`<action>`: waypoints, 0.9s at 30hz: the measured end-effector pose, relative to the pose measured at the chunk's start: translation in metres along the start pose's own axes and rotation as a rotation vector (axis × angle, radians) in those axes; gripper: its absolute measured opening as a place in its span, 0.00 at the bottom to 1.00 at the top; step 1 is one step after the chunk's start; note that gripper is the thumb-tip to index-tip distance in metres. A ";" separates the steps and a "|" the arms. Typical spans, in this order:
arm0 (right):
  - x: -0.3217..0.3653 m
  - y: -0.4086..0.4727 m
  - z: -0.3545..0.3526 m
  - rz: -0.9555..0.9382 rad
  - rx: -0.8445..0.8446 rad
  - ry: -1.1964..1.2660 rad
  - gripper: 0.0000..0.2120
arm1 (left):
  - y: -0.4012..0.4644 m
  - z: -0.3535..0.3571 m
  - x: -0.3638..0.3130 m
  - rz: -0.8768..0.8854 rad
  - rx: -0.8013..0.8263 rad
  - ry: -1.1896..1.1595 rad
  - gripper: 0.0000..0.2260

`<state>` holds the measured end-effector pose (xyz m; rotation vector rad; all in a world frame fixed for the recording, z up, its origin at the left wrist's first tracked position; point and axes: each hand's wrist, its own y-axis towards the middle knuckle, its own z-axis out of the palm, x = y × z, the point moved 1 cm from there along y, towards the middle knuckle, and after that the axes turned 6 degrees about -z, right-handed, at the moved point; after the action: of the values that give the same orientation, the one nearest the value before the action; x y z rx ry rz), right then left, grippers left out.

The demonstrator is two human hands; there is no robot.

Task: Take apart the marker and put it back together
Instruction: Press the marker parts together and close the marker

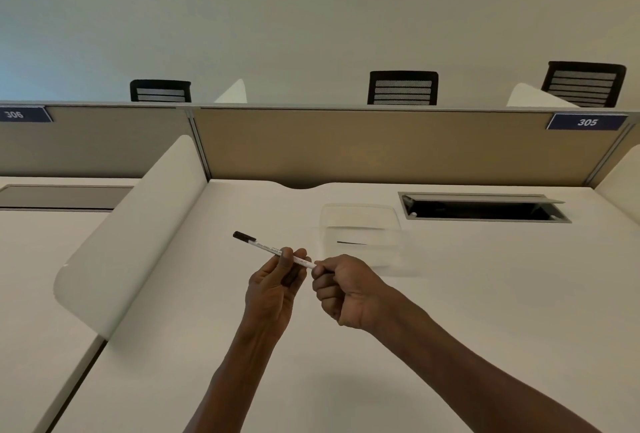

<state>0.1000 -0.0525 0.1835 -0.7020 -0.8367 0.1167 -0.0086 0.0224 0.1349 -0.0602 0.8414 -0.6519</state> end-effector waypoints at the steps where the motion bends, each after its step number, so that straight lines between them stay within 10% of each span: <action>1: -0.001 -0.001 0.000 0.007 0.001 0.006 0.17 | 0.001 -0.001 0.000 0.000 0.022 -0.015 0.08; 10: 0.001 -0.006 -0.001 0.035 0.013 0.054 0.20 | 0.005 0.000 -0.005 -0.002 0.161 -0.040 0.09; 20: 0.011 0.002 -0.018 -0.552 -0.112 -0.593 0.30 | 0.007 0.016 0.008 -0.052 0.062 -0.195 0.13; 27: 0.011 0.014 -0.037 -0.855 -0.100 -0.702 0.13 | 0.008 0.023 0.013 -0.093 0.026 -0.239 0.14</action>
<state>0.1365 -0.0577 0.1648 -0.3344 -1.7634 -0.4793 0.0179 0.0172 0.1394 -0.1515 0.6018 -0.7269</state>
